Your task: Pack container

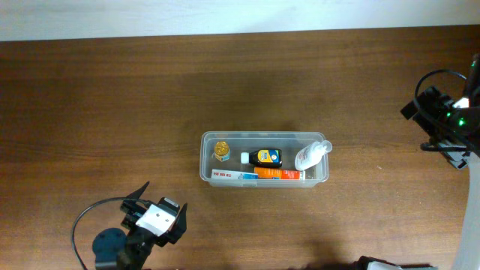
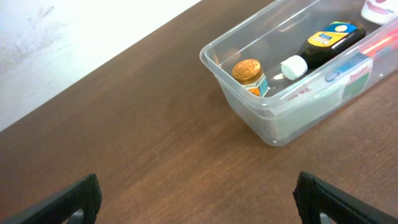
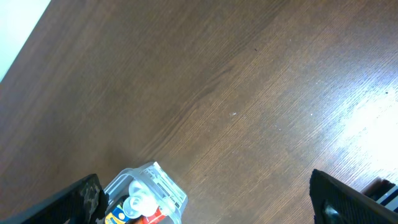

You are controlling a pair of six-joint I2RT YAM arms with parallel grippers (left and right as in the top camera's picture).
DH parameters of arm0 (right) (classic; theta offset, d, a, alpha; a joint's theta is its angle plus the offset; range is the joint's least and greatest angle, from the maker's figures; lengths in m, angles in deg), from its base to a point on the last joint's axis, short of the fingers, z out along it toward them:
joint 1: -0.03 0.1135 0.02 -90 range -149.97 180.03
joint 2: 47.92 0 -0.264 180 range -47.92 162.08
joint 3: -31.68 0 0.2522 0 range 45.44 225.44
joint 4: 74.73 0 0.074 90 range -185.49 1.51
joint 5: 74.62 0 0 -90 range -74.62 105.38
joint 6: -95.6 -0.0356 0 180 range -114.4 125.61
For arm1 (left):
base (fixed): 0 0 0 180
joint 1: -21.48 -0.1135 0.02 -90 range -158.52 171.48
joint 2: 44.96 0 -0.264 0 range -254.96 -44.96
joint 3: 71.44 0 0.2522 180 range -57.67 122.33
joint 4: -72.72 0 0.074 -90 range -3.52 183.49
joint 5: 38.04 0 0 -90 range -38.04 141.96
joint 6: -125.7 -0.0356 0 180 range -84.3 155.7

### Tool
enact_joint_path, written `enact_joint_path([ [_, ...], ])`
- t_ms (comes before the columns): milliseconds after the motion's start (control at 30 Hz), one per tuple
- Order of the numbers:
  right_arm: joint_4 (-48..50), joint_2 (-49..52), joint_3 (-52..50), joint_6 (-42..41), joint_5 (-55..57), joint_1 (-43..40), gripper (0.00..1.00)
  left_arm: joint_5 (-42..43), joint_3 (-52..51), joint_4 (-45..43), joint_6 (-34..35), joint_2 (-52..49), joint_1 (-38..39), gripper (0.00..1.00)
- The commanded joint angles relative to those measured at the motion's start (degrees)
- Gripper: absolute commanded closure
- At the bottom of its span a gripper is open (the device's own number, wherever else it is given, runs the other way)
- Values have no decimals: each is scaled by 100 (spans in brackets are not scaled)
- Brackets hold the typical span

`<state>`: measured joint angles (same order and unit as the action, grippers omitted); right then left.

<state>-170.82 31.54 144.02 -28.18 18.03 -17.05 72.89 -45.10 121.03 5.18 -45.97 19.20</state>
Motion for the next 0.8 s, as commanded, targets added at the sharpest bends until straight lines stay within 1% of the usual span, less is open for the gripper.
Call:
enact_joint_path([
  [0, 0, 7, 31, 55, -9, -28, 2, 98, -323, -282, 33, 72, -24, 0],
  [100, 0, 7, 31, 55, -9, -28, 2, 72, -402, -400, 31, 68, -24, 0],
  [767, 0, 7, 31, 55, -9, -28, 2, 74, -402, -396, 31, 61, -24, 0],
])
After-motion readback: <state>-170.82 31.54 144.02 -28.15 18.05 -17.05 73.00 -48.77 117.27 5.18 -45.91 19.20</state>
